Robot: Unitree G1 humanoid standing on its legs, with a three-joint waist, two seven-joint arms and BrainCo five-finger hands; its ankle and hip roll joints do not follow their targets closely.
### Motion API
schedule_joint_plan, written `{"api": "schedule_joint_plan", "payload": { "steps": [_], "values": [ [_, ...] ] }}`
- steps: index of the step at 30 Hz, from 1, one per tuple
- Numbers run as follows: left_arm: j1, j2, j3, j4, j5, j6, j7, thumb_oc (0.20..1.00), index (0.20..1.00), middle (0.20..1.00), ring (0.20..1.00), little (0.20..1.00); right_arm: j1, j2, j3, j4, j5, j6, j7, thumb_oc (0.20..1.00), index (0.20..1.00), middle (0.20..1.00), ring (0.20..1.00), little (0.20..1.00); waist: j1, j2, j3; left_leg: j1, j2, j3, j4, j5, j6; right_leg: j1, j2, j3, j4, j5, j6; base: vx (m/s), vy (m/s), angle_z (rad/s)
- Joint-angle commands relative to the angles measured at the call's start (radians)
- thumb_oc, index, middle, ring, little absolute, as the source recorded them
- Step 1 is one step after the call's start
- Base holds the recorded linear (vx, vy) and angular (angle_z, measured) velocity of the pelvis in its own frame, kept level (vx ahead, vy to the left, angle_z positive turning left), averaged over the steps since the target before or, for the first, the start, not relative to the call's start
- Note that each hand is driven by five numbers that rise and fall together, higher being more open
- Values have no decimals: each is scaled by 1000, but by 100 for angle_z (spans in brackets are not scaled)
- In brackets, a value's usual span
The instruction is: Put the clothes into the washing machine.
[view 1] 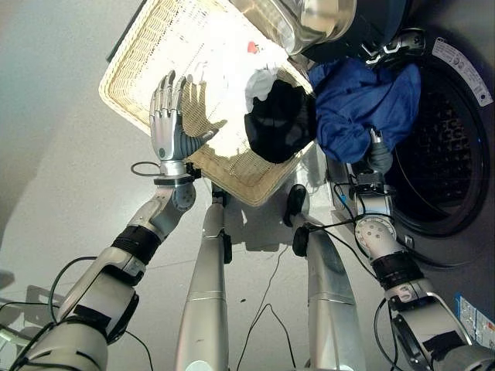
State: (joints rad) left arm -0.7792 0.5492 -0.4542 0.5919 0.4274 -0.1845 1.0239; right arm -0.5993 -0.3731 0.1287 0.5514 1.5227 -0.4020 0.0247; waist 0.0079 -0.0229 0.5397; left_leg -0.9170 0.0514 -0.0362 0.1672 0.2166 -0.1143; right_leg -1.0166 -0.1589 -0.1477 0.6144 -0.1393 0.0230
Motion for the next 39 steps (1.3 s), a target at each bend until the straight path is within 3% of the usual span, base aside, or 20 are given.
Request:
{"api": "schedule_joint_plan", "payload": {
  "steps": [1,8,11,14,15,16,17,19,22,23,24,25,26,30,31,33,35,36,37,39],
  "values": [
    [-50,-11,10,28,-42,-70,52,1000,1000,1000,1000,1000,-29,-79,-30,25,32,32,-14,200,200,200,200,200,-14,7,-20,-21,-34,60,132,-143,-14,40,43,-13,-244,224,135,-2,2,-4],
    [-123,-21,-26,170,-71,-133,54,1000,1000,1000,1000,1000,-169,-157,-46,377,17,70,-61,200,200,200,200,200,-1,23,-20,-33,-37,57,133,-144,-13,28,56,-10,-247,222,126,7,5,-5],
    [-136,-11,-42,209,-102,-159,56,1000,1000,1000,1000,1000,-226,-217,-77,497,60,48,-82,200,200,200,200,200,4,26,-20,-41,-33,54,142,-149,-13,25,58,-9,-242,218,125,4,2,-1],
    [-116,10,-56,212,-130,-177,79,1000,1000,1000,1000,1000,-290,-323,-120,543,155,-54,-146,200,200,200,200,200,6,22,-20,-55,-26,46,162,-164,-12,21,62,-6,-240,216,124,1,-11,1],
    [-99,27,-56,209,-133,-188,92,1000,1000,1000,1000,1000,-297,-368,-142,544,171,-152,-183,200,200,200,200,200,5,16,-20,-59,-21,42,170,-172,-10,21,64,-6,-238,215,124,0,0,0],
    [-98,27,-56,209,-133,-188,92,1000,1000,1000,1000,1000,-297,-368,-142,543,169,-155,-186,200,200,200,200,200,5,16,-20,-60,-21,42,171,-172,-10,21,65,-6,-238,215,123,-4,-68,0],
    [-69,58,-56,181,-131,-182,108,1000,1000,1000,1000,1000,-290,-424,-179,494,204,-295,-245,200,200,200,200,200,-1,0,-20,-66,-13,37,171,-177,-9,22,69,-7,-238,214,125,-7,-72,-1],
    [-58,90,-53,155,-134,-167,101,1000,1000,1000,1000,1000,-264,-453,-203,415,136,-399,-323,200,200,200,200,200,-11,-14,-20,-67,-11,37,173,-180,-9,22,75,-6,-243,221,126,-16,-56,-4],
    [-73,123,-56,147,-127,-152,91,1000,1000,1000,1000,1000,-258,-494,-226,327,1,-436,-460,200,200,200,200,200,-26,-34,-20,-64,-6,36,165,-183,-9,28,79,-2,-260,229,130,-24,-9,-6],
    [-78,129,-56,152,-122,-154,88,1000,1000,1000,1000,1000,-254,-504,-237,323,-40,-425,-490,269,269,269,269,269,-30,-38,-20,-62,-6,35,162,-183,-9,31,81,0,-266,231,130,-11,-3,-9],
    [-93,138,-63,164,-107,-156,79,1000,1000,1000,1000,1000,-247,-522,-253,332,-41,-406,-494,627,627,627,627,627,-33,-43,-20,-57,-7,33,158,-184,-8,37,80,-1,-270,231,131,-4,-1,-9],
    [-107,140,-69,177,-95,-157,70,1000,1000,1000,1000,1000,-248,-537,-262,364,-49,-384,-478,912,912,912,912,912,-34,-45,-20,-56,-6,31,160,-185,-8,36,80,0,-265,231,132,2,1,-5],
    [-120,141,-74,191,-84,-160,64,1000,1000,1000,1000,1000,-251,-546,-260,388,-64,-359,-464,1000,1000,1000,1000,1000,-35,-46,-20,-55,-6,29,163,-186,-8,38,79,1,-265,231,132,0,0,0],
    [-238,155,-163,266,-6,-144,17,1000,1000,1000,1000,1000,-309,-572,-164,522,-187,-165,-454,1000,1000,1000,1000,1000,-35,-42,-20,-56,-16,26,168,-183,-4,35,77,0,-265,235,128,1,8,0],
    [-255,154,-185,268,11,-129,14,1000,1000,1000,1000,1000,-323,-573,-137,548,-275,-107,-489,1000,1000,1000,1000,1000,-35,-40,-20,-58,-16,27,169,-181,-4,33,77,0,-264,236,129,-2,31,2],
    [-363,149,-284,302,49,-81,-11,1000,1000,1000,1000,1000,-409,-580,32,638,-591,85,-613,1000,1000,1000,1000,1000,-32,-34,-20,-64,-20,29,161,-173,1,25,73,-3,-271,245,129,0,0,0],
    [-393,148,-308,313,50,-71,-18,1000,1000,1000,1000,1000,-443,-581,79,656,-636,135,-637,1000,1000,1000,1000,1000,-34,-32,-20,-68,-19,31,161,-171,2,21,72,-4,-272,245,129,-5,9,2],
    [-470,144,-371,341,54,-46,-35,1000,1000,1000,1000,1000,-507,-581,154,696,-647,249,-613,1000,1000,1000,1000,1000,-38,-28,-20,-73,-17,34,161,-170,2,13,70,-2,-271,247,128,2,28,-3],
    [-501,142,-395,354,50,-39,-37,1000,1000,1000,1000,1000,-530,-575,179,712,-638,292,-605,1000,1000,1000,1000,1000,-39,-26,-20,-75,-16,36,159,-169,2,9,70,-2,-269,247,128,3,30,-6],
    [-547,141,-427,378,40,-37,-33,1000,1000,1000,1000,1000,-553,-561,199,731,-625,340,-589,1000,1000,1000,1000,1000,-42,-24,-20,-76,-16,39,152,-167,1,6,71,-1,-273,248,129,0,0,0]
  ]
}}
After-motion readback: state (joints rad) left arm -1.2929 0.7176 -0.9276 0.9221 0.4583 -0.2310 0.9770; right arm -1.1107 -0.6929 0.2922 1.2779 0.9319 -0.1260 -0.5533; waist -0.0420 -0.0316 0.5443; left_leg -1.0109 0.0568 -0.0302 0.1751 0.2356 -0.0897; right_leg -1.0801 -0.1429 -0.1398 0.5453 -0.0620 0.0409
